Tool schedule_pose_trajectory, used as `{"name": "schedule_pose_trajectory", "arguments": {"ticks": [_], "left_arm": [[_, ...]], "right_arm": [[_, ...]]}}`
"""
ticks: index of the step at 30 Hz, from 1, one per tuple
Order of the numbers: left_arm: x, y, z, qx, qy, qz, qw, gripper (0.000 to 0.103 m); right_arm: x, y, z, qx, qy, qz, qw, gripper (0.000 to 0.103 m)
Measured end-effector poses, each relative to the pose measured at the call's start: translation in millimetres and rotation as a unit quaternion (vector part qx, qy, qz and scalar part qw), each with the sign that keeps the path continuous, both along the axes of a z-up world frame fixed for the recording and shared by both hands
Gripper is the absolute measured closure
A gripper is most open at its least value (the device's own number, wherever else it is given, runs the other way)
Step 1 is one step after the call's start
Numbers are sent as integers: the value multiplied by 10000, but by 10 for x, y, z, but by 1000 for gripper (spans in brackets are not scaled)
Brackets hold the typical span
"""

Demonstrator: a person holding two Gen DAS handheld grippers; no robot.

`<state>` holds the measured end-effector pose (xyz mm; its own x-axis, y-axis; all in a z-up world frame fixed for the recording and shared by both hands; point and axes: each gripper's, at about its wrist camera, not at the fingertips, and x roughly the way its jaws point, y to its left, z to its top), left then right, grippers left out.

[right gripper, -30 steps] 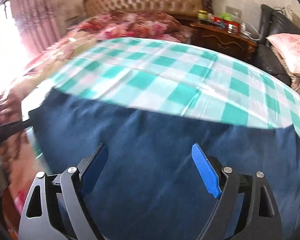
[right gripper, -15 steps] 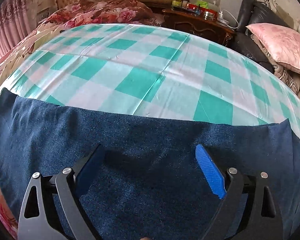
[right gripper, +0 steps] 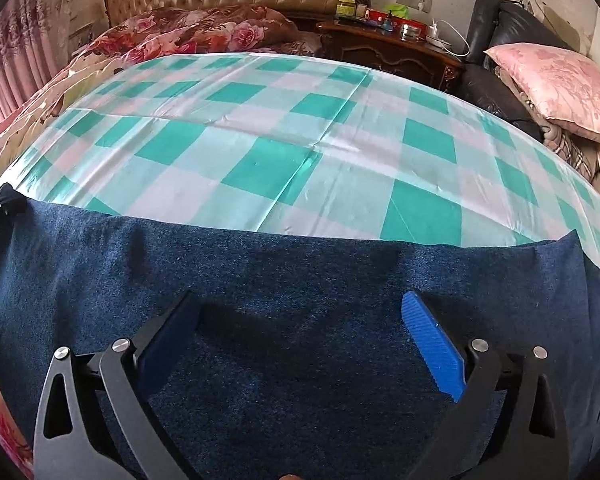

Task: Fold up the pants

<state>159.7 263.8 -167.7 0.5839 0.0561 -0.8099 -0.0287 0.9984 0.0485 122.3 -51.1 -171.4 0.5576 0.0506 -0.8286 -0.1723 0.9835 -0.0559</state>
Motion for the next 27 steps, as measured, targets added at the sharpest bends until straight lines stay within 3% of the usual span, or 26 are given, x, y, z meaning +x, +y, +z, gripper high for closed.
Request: {"name": "schedule_pose_trajectory", "arguments": {"ticks": [4, 7, 8, 9, 10, 11, 13, 14, 16, 18, 27], "left_arm": [[46, 180, 67, -143, 23, 107, 9998, 81], [-28, 212, 167, -189, -182, 434, 9987, 81], [-78, 215, 208, -218, -259, 557, 9979, 68], [-94, 217, 225, -155, -293, 618, 9975, 46], [-139, 227, 249, 54, -336, 740, 9967, 38], [-166, 264, 257, 163, -348, 818, 9959, 36], [-199, 377, 237, -24, -216, 822, 9964, 36], [-208, 438, 210, -129, -110, 830, 9964, 38], [-212, 553, 153, -300, 131, 798, 9963, 55], [-200, 589, 102, -781, 277, 463, 9955, 79], [-65, 613, 81, -991, 430, 108, 9941, 86]], "right_arm": [[-1, -3, 2, -4, 0, 0, 10000, 5], [-3, -4, 2, -3, 0, 3, 10000, 5], [-3, -5, 1, -3, 0, 2, 10000, 5], [-3, -5, 1, -2, 1, 4, 10000, 5], [-3, -5, 1, 0, 2, 3, 10000, 5], [-4, -5, 1, -2, 1, 4, 10000, 5], [-3, -6, 1, -2, 1, 3, 10000, 5], [-3, -7, 1, -1, 1, 3, 10000, 5], [-4, -7, 0, -1, 1, 5, 10000, 5], [-1, -8, 2, -1, 0, 2, 10000, 5], [-6, -17, 1, 1, -3, -19, 10000, 5]]}}
